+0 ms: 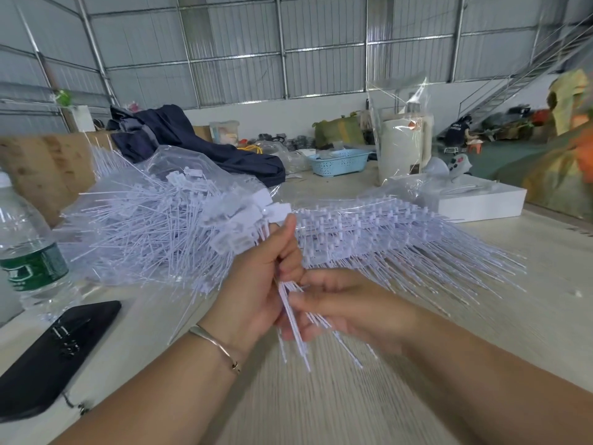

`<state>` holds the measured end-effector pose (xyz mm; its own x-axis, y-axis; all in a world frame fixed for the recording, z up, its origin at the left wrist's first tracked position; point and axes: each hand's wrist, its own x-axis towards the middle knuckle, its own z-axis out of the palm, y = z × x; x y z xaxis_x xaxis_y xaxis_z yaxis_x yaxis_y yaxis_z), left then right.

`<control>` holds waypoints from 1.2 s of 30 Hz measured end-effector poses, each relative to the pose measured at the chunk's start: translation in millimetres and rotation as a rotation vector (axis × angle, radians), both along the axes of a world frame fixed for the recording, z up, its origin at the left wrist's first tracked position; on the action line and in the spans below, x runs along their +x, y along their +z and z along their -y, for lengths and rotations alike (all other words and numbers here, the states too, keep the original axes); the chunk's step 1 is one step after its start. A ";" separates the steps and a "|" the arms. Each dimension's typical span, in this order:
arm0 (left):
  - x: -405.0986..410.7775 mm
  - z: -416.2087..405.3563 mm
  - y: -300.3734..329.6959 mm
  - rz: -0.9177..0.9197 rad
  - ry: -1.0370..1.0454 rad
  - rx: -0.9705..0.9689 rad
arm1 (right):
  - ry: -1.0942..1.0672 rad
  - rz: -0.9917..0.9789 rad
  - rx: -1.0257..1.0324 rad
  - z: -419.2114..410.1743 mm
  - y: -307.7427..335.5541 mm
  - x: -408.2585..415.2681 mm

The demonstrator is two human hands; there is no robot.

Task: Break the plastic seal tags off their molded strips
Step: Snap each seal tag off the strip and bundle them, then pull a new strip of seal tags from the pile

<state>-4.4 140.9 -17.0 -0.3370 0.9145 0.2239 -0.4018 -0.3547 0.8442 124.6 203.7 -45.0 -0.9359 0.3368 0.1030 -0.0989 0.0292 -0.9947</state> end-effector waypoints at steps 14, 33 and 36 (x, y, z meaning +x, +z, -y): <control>21.9 -0.7 -17.4 -0.636 0.174 -0.201 | -0.389 -0.035 0.302 6.2 11.4 -2.0; -135.2 2.1 9.1 -1.001 0.870 -0.672 | -0.601 0.132 0.272 -47.7 52.5 -78.3; -143.5 12.1 10.8 -1.287 0.983 -0.681 | -0.576 0.239 0.262 -50.3 47.3 -120.6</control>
<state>-148.0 128.8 -6.3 -0.7048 0.5344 0.4666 0.7078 0.4859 0.5127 4.0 254.0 2.2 -0.6217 0.7808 0.0619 0.2266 0.2549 -0.9400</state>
